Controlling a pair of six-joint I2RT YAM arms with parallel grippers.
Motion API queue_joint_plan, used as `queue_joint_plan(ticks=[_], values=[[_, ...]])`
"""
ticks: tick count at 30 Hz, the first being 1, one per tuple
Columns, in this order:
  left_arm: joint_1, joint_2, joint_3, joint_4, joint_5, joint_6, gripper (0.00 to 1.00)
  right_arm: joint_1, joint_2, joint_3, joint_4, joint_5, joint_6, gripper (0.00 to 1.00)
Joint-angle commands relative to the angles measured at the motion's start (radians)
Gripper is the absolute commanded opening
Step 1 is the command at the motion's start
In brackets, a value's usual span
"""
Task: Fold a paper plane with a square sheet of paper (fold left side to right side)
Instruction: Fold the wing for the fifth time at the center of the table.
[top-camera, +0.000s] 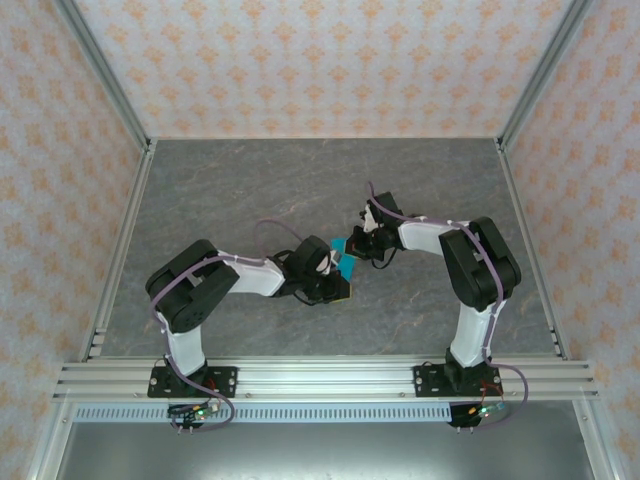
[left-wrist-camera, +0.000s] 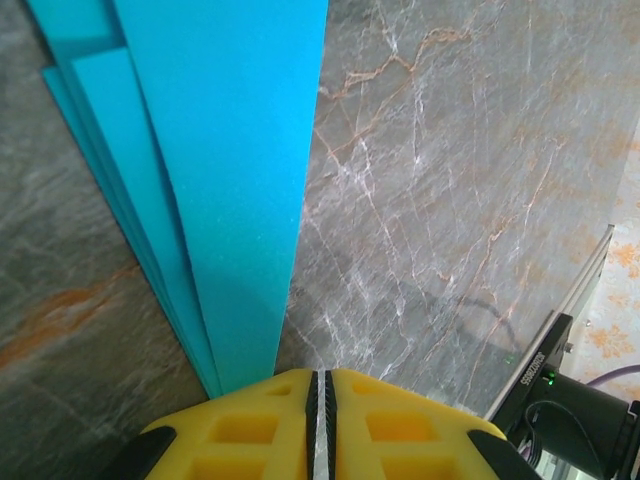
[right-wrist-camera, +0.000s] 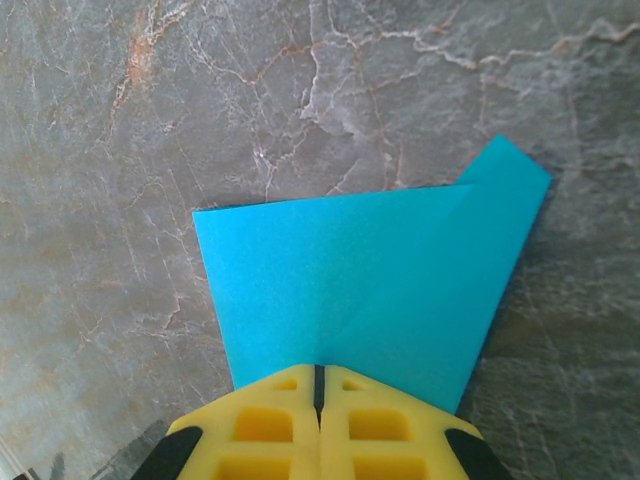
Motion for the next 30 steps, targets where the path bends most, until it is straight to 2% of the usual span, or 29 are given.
queue_joint_plan(ticks=[1,12,16,21,27,30], values=[[-0.051,-0.004,-0.063,-0.090,-0.004,-0.022,0.13,-0.001,0.057,-0.011,-0.090,0.116,-0.012,0.00],[-0.071,-0.067,-0.112,-0.066,-0.017,-0.056,0.13,-0.001,0.061,-0.011,-0.086,0.110,-0.012,0.00],[-0.062,-0.109,-0.067,-0.080,-0.005,-0.047,0.13,-0.001,0.060,-0.013,-0.086,0.106,-0.012,0.00],[-0.011,-0.145,0.040,-0.168,0.024,0.019,0.13,-0.001,0.059,-0.014,-0.088,0.105,-0.015,0.00],[0.022,-0.085,0.130,-0.235,0.041,0.093,0.13,-0.001,0.057,-0.014,-0.090,0.103,-0.016,0.00],[0.034,-0.032,0.144,-0.213,0.045,0.094,0.13,0.000,0.054,-0.014,-0.091,0.102,-0.017,0.00]])
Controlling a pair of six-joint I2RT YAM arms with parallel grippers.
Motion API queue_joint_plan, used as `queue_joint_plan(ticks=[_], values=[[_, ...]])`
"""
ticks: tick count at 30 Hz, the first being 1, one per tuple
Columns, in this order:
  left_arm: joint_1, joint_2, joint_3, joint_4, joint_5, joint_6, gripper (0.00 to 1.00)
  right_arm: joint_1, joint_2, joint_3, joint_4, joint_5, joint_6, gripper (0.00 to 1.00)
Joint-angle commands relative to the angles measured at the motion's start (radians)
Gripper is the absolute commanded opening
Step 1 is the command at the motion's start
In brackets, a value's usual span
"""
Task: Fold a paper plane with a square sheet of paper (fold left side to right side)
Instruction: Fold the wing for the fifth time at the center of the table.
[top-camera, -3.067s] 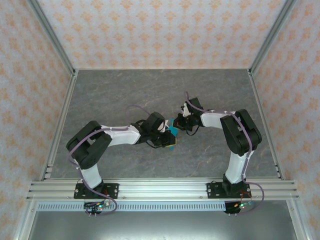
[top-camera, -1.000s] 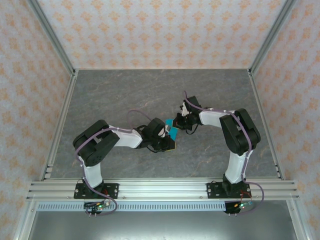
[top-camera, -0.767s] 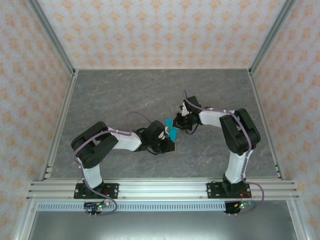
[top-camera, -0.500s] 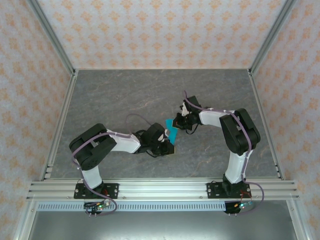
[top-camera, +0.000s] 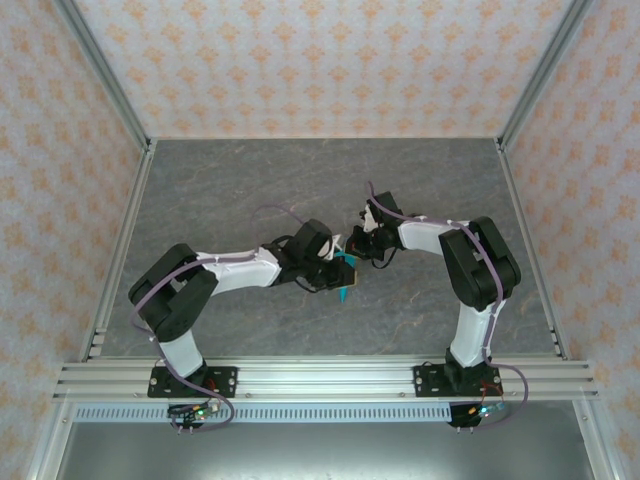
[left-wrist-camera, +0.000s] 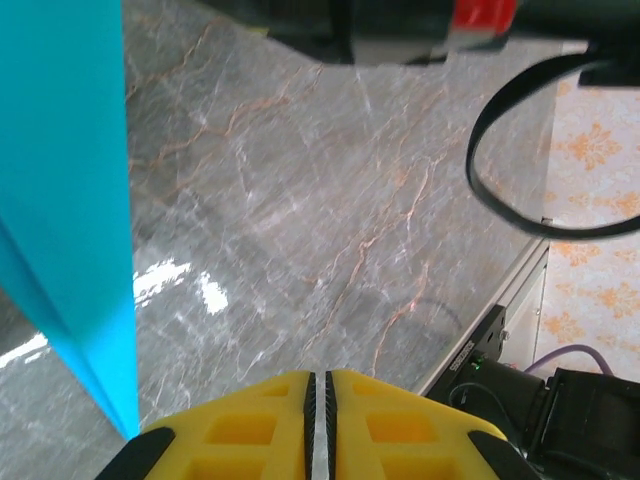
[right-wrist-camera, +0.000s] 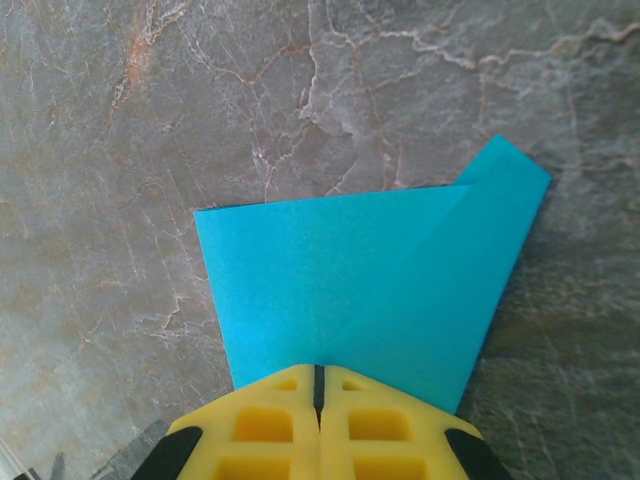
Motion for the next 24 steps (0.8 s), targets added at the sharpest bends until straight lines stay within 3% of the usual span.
queue_joint_plan(ticks=[1,11,24], values=[[0.009,0.069,0.019,-0.043,0.022,0.041,0.13,-0.001,0.052,-0.018,-0.085,0.102,-0.017,0.00],[0.005,0.142,-0.009,-0.030,0.011,0.032,0.13,-0.001,0.044,-0.016,-0.093,0.106,-0.020,0.00],[-0.089,0.035,-0.179,0.053,-0.014,-0.062,0.12,-0.001,0.017,0.004,-0.091,0.098,-0.025,0.00]])
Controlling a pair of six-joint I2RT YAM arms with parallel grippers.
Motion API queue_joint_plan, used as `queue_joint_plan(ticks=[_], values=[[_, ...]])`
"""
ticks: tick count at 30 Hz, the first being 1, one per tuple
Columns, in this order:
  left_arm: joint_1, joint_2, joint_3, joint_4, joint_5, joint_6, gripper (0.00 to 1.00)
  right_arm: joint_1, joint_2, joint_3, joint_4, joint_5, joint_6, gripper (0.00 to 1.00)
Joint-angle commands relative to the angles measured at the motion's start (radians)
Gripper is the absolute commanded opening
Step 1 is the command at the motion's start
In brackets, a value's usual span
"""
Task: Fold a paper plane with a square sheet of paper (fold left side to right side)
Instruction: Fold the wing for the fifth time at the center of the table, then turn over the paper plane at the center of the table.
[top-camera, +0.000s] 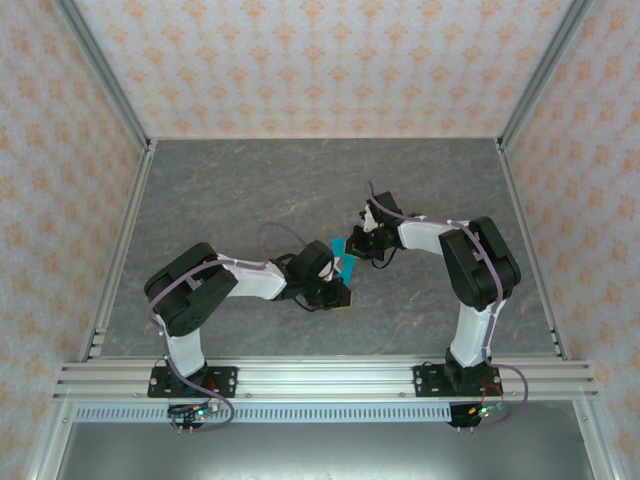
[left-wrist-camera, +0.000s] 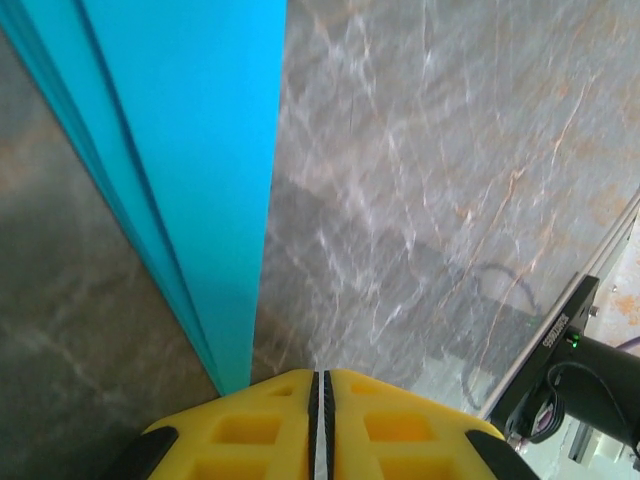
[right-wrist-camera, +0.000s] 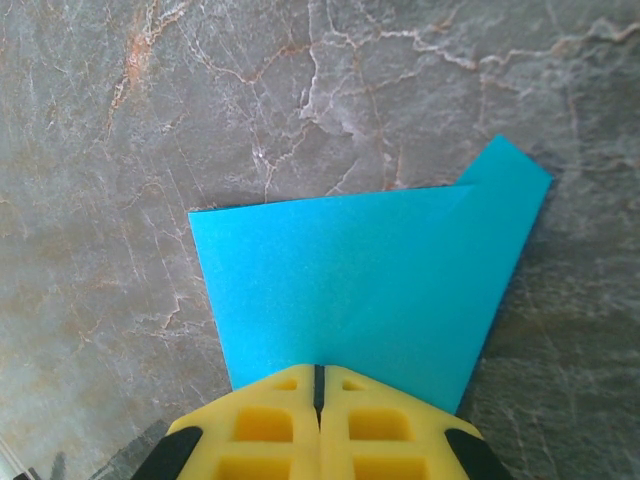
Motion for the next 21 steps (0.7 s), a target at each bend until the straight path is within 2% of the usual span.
queue_joint_plan(ticks=[1,4,5,8,11,16,21], values=[[-0.022,-0.045,-0.047,-0.042,-0.006,-0.036,0.12,-0.001,0.009,0.006,-0.086,0.096,-0.022,0.00],[-0.020,-0.142,-0.016,-0.133,-0.065,0.015,0.13,-0.001,-0.035,0.047,-0.116,0.111,-0.027,0.01],[-0.016,-0.184,0.002,-0.191,-0.116,0.045,0.13,-0.001,-0.055,0.067,-0.149,0.130,-0.036,0.02],[-0.016,-0.318,0.056,-0.400,-0.334,0.141,0.18,-0.001,-0.113,0.134,-0.248,0.215,-0.060,0.05],[-0.015,-0.455,0.054,-0.512,-0.550,0.169,0.29,0.003,-0.183,0.161,-0.329,0.315,-0.065,0.08],[-0.016,-0.685,-0.025,-0.569,-0.831,0.125,0.49,0.045,-0.283,0.140,-0.414,0.465,-0.025,0.23],[-0.015,-0.865,-0.101,-0.587,-1.042,0.068,0.62,0.175,-0.309,0.116,-0.415,0.551,0.058,0.47]])
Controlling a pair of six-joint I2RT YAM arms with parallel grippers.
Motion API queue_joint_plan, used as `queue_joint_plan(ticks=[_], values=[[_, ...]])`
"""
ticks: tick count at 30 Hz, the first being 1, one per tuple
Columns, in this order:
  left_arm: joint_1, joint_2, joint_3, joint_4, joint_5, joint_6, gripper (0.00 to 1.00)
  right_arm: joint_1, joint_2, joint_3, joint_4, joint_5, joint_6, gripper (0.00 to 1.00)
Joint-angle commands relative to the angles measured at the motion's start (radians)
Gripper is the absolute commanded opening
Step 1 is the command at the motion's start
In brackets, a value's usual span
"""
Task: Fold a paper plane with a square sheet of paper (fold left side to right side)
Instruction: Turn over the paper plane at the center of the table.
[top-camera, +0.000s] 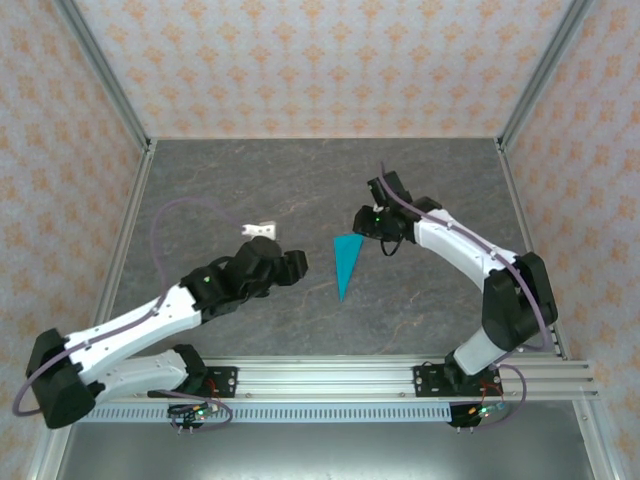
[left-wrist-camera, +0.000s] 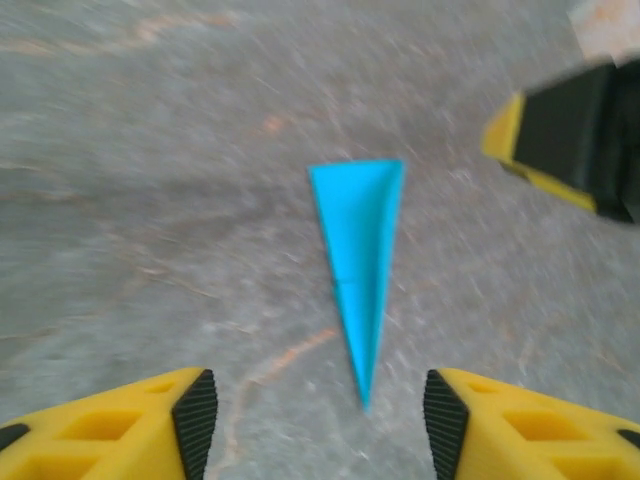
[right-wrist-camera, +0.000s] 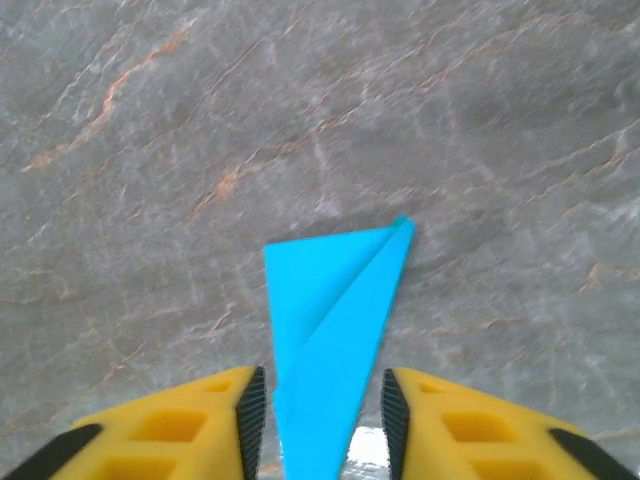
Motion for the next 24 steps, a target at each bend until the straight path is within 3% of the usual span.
queue_joint_plan(ticks=[1,5,10,13,20,24], values=[[0.005,-0.079,-0.055,-0.079,-0.251,-0.036,0.63,0.088,0.016,-0.013,-0.065,0.113,0.056,0.50],[0.009,-0.141,-0.079,-0.081,-0.305,-0.040,0.65,0.175,0.129,0.061,-0.135,0.215,0.081,0.55],[0.012,-0.161,-0.087,-0.099,-0.314,-0.051,0.67,0.221,0.245,0.129,-0.191,0.292,0.086,0.53],[0.012,-0.163,-0.091,-0.098,-0.314,-0.056,0.67,0.236,0.286,0.141,-0.210,0.309,0.089,0.45],[0.012,-0.163,-0.086,-0.103,-0.314,-0.055,0.68,0.237,0.191,0.107,-0.194,0.309,0.068,0.00],[0.012,-0.162,-0.073,-0.117,-0.321,-0.044,0.68,0.237,0.072,0.050,-0.098,0.210,0.021,0.00]])
